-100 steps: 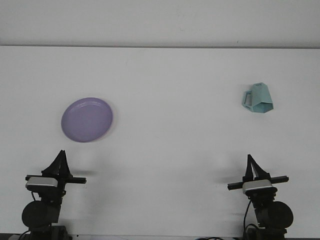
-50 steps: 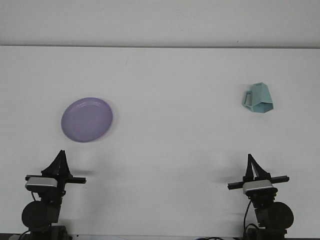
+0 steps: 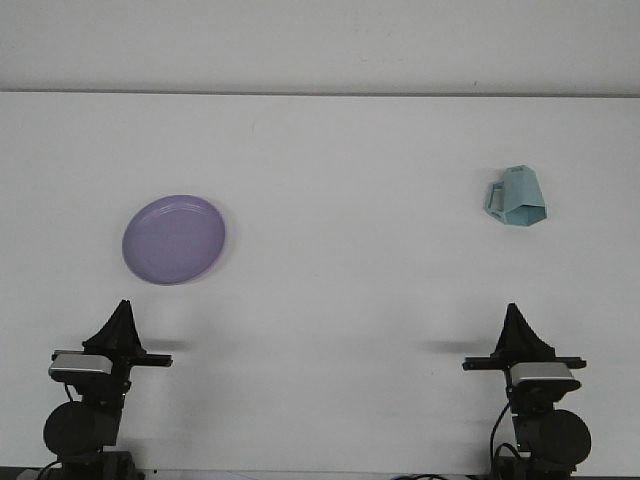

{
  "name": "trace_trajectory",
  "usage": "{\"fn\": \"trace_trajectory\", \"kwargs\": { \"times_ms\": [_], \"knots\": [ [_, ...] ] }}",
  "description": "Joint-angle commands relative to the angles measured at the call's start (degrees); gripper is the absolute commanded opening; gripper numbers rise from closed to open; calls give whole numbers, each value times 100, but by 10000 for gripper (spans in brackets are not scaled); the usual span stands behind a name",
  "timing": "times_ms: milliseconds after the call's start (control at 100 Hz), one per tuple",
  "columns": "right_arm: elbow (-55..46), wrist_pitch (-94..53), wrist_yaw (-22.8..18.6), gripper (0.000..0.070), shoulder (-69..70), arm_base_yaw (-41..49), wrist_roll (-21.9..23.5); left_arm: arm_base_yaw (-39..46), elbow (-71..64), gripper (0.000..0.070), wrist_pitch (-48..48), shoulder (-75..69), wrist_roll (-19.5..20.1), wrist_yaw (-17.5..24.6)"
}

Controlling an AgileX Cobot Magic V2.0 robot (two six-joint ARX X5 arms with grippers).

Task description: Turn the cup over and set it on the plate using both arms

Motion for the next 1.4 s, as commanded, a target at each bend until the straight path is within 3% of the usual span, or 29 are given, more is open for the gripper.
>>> {"fn": "trace_trajectory", "kwargs": {
  "times_ms": [0,90,190,480,560,660,700,980,1260,1390],
  "knots": [
    [258,4,376,1,4,-9,673,0,-107,12,57,-7,-409,-20],
    [822,-479,953,1,136,-9,761,0,-107,12,57,-7,-522,-20],
    [1530,-1034,1384,0,647,-11,474,0,-107,12,52,-7,-581,-20],
    [2420,-227,1440,1,3303,-170,-1213,-2,-107,12,42,-7,-586,-17],
    [2417,356,1226,53,4105,-348,-1554,-2,-107,12,50,-7,-588,-17],
    [2417,1235,844,349,5086,-625,-1768,-2,-107,12,55,-7,-621,-17],
    [2420,1604,734,418,5462,-743,-1797,-2,-107,12,55,-7,-664,-17],
    [2640,3449,-352,421,7873,-1558,-2415,-2,-107,12,57,-7,-691,-17],
    [4197,3700,-914,421,9971,-2009,-2592,-2,-107,12,57,-7,-691,-17],
    [4918,3429,-1032,421,10673,-2011,-3051,-2,-107,12,57,-7,-688,-17]
  ]
}}
